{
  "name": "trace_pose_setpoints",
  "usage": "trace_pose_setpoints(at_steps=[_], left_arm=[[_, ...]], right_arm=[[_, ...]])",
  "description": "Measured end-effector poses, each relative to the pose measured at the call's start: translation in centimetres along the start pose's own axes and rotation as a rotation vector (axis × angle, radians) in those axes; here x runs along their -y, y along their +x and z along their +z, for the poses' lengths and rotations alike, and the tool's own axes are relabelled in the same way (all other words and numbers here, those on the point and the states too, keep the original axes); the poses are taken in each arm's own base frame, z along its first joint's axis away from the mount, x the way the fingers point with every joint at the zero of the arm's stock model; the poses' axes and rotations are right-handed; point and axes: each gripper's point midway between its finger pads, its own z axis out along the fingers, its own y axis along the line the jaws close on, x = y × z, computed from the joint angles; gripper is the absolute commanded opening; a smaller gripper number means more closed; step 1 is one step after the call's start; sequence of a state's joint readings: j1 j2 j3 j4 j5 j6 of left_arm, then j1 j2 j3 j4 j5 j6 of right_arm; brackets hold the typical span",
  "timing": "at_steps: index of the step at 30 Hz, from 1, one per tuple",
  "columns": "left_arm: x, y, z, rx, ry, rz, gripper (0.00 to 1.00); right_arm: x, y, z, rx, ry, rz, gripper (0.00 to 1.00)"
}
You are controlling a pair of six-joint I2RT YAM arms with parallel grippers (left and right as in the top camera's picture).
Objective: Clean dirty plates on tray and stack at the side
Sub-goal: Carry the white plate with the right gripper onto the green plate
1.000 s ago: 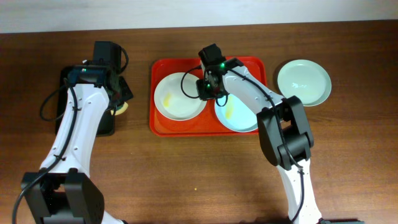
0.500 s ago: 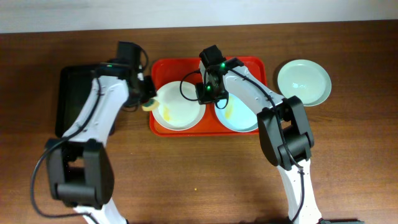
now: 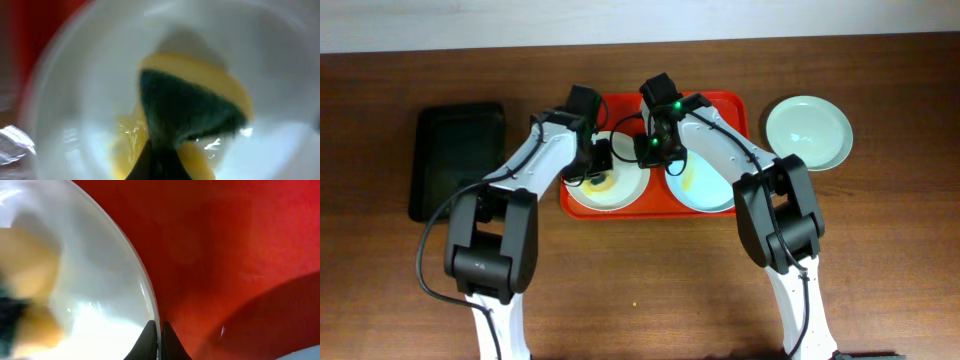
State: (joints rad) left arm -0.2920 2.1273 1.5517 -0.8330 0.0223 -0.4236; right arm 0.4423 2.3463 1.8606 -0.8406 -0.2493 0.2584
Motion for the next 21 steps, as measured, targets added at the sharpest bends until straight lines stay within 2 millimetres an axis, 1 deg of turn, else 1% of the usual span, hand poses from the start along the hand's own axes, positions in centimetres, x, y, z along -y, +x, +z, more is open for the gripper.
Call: trace_pose_setpoints(at_steps=[1, 3, 5, 7, 9, 10, 12, 14, 15, 16, 18, 20, 21], left_arm=[[-1.7, 0.1, -0.2, 0.003, -0.095, 0.002, 0.00], [-4.3, -0.1, -0.7, 0.020, -0.225, -0.001, 0.00], [-4.5, -0.3, -1.3, 0.038, -0.241, -0.003, 0.00], [-3.8, -0.6, -1.9, 0.052, -0.194, -0.012, 0.00], [-0.8, -1.1, -2.1, 0.053, -0.014, -0.025, 0.00], [0.3, -0.9, -2.1, 0.042, 0.041, -0.032, 0.00], [2.1, 0.0, -1.9, 0.007, 0.109, -0.032, 0.00], [2.4, 1.3, -1.2, -0.025, 0.112, -0.025, 0.00], [2.1, 1.9, -0.6, -0.037, 0.107, -0.028, 0.00], [2.0, 2.1, -0.4, -0.036, 0.106, -0.029, 0.00], [1.1, 2.3, -0.3, -0.019, 0.061, -0.030, 0.00], [-0.7, 2.6, -0.5, -0.008, -0.041, -0.028, 0.00], [-2.7, 2.8, -0.8, -0.003, -0.146, -0.027, 0.00]], right_arm=[[0.0, 0.0, 0.0, 0.000, 0.000, 0.000, 0.04], [0.0, 0.0, 0.0, 0.000, 0.000, -0.001, 0.04], [0.0, 0.0, 0.0, 0.001, 0.000, -0.001, 0.04], [0.0, 0.0, 0.1, 0.002, 0.000, -0.001, 0.04], [0.0, 0.0, 0.0, 0.003, -0.001, 0.003, 0.04], [0.0, 0.0, 0.0, 0.004, -0.001, 0.017, 0.04], [0.0, 0.0, 0.0, 0.004, -0.001, 0.042, 0.05], [0.0, 0.0, 0.1, 0.004, -0.001, 0.052, 0.05], [0.0, 0.0, 0.1, 0.004, -0.001, 0.055, 0.05], [0.0, 0.0, 0.1, 0.004, -0.001, 0.056, 0.05], [0.0, 0.0, 0.1, 0.005, -0.001, 0.055, 0.05], [0.0, 0.0, 0.1, 0.004, 0.000, 0.055, 0.04], [0.0, 0.0, 0.1, 0.004, -0.001, 0.056, 0.04]])
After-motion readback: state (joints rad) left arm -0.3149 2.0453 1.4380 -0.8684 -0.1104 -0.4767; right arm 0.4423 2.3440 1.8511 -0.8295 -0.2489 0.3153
